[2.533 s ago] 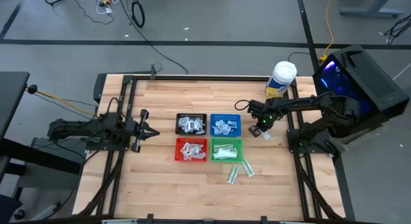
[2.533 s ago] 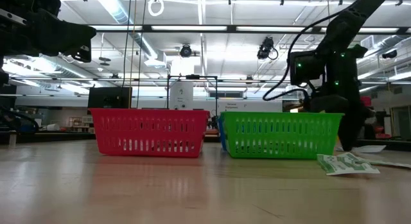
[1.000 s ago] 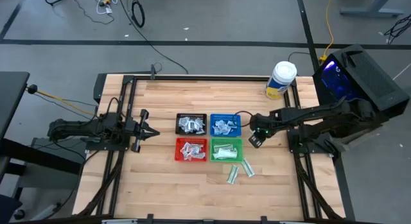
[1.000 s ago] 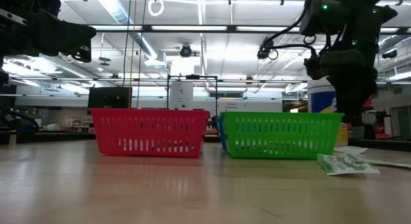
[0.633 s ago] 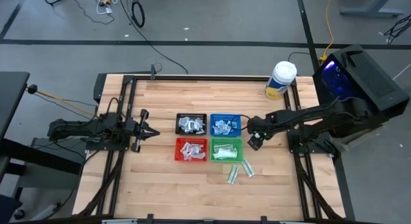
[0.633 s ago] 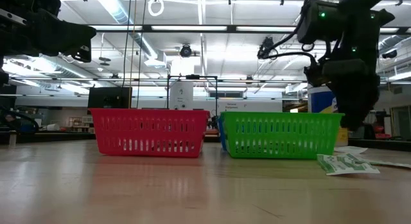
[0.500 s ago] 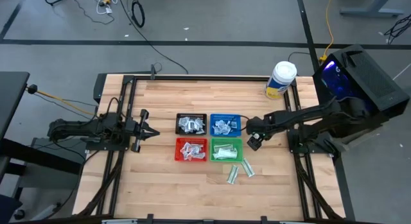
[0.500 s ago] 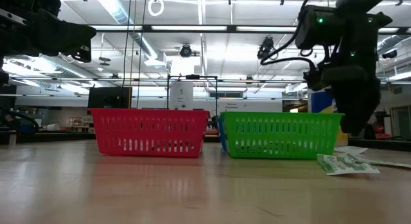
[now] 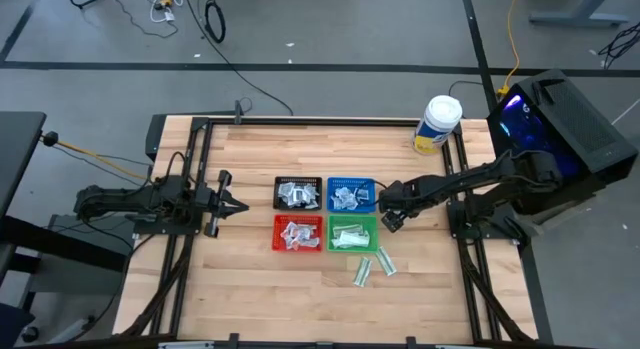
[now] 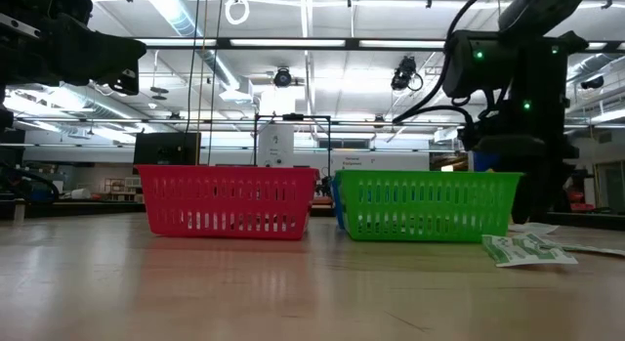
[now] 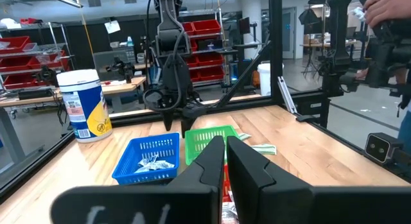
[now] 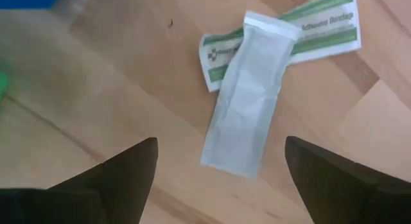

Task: Pick & Place First Aid Supplies
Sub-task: Put the green bandage pack into the green bin

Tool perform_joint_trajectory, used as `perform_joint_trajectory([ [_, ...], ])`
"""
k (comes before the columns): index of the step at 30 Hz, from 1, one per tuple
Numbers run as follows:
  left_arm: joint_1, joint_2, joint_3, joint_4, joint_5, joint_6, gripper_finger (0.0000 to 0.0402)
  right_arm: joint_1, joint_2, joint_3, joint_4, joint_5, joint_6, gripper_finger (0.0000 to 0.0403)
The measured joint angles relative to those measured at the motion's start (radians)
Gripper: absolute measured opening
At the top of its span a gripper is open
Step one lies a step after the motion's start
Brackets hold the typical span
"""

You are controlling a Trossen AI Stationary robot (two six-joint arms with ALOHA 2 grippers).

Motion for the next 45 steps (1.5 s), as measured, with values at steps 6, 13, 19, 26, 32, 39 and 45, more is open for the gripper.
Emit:
perform_joint_trajectory([
  [6,0.0,0.0,0.0,0.0,0.0,0.0,0.0025,-0.017,0.018,-0.009,0.057,0.015,0.0,0.0327],
  [13,0.0,0.0,0.0,0.0,0.0,0.0,0.0025,-0.044,0.014,-0.06,0.091,-0.015,0.027,0.0317],
  [19,0.0,0.0,0.0,0.0,0.0,0.0,0.0025,-0.045,0.014,-0.068,0.11,-0.031,0.031,0.0315],
  [26,0.0,0.0,0.0,0.0,0.0,0.0,0.0025,-0.045,0.015,-0.068,0.115,-0.05,0.073,0.0291],
  [32,0.0,0.0,0.0,0.0,0.0,0.0,0.0025,-0.044,0.016,-0.068,0.116,-0.059,0.086,0.0239],
  [39,0.0,0.0,0.0,0.0,0.0,0.0,0.0025,-0.044,0.016,-0.069,0.112,-0.062,0.086,0.0179],
  [45,0.0,0.0,0.0,0.0,0.0,0.0,0.0025,-0.044,0.017,-0.07,0.111,-0.065,0.081,0.014],
])
